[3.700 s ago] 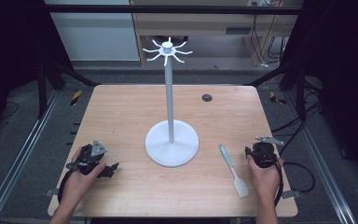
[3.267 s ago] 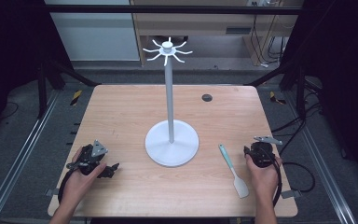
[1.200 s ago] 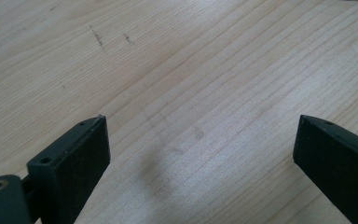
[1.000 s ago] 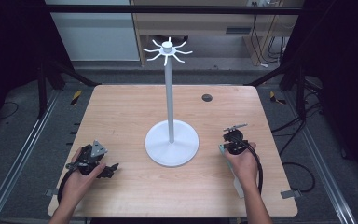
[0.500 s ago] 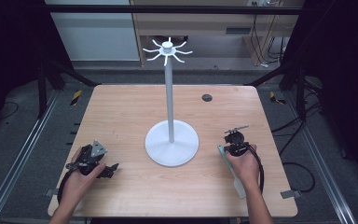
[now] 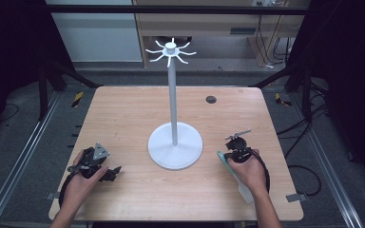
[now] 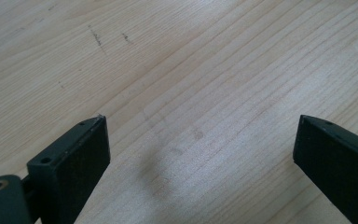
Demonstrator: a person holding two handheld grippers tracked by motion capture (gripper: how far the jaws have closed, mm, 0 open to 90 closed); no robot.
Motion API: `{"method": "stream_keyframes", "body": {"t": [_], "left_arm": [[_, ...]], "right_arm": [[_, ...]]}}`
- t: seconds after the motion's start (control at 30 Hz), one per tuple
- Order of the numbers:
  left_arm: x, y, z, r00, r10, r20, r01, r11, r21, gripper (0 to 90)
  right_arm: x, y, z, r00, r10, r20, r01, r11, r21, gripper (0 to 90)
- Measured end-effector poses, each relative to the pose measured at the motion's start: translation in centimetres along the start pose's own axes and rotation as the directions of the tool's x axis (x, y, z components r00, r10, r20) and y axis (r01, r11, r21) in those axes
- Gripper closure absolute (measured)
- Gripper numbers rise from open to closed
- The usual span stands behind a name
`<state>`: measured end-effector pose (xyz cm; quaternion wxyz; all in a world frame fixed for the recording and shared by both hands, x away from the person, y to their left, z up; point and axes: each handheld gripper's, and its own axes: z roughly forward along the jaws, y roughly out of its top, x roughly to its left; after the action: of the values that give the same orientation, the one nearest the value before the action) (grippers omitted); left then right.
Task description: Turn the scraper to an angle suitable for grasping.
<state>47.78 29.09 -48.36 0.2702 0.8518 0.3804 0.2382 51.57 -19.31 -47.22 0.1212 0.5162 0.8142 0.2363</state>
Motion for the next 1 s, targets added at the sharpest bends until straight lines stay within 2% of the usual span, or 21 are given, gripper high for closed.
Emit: {"method": "stream_keyframes", "body": {"t": [0.23,0.37,0.47,0.53,0.7,0.77,0.8,0.93,1.0], "left_arm": [[0.0,0.0,0.0,1.0,0.0,0.0,0.0,1.0,0.003,3.5],[0.0,0.0,0.0,1.0,-0.001,0.001,0.001,1.0,-0.001,3.5],[0.0,0.0,0.0,1.0,0.001,0.001,-0.001,1.0,0.002,3.5],[0.0,0.0,0.0,1.0,0.0,0.001,0.0,1.0,-0.001,3.5],[0.0,0.0,0.0,1.0,0.0,0.002,0.0,1.0,-0.001,3.5],[0.0,0.0,0.0,1.0,0.0,0.002,0.0,1.0,0.0,3.5],[0.0,0.0,0.0,1.0,0.001,0.002,-0.001,1.0,0.0,3.5],[0.0,0.0,0.0,1.0,0.0,0.003,0.0,1.0,0.0,3.5],[0.0,0.0,0.0,1.0,0.0,0.002,0.0,1.0,0.0,3.5]], "right_arm": [[0.1,0.6,-0.3,0.9998,-0.017,0.011,0.017,0.9999,-0.001,86.4],[0.6,1.4,-0.5,0.9987,-0.049,0.017,0.049,0.9988,0.012,79.7],[0.9,2.0,-0.4,0.9978,-0.059,0.03,0.058,0.9977,0.034,73.7],[0.9,2.3,-0.3,0.9982,-0.056,0.023,0.054,0.9974,0.048,70.0],[1.3,2.8,0.2,0.997,-0.072,0.028,0.069,0.9929,0.098,66.7],[1.3,2.9,0.4,0.9979,-0.059,0.026,0.055,0.9912,0.12,66.4],[1.2,2.9,0.6,0.9968,-0.075,0.027,0.071,0.9902,0.12,66.2],[1.3,2.8,0.8,0.9977,-0.06,0.031,0.055,0.9882,0.143,66.5],[1.1,2.8,0.8,0.997,-0.071,0.03,0.066,0.9873,0.144,66.7]]}}
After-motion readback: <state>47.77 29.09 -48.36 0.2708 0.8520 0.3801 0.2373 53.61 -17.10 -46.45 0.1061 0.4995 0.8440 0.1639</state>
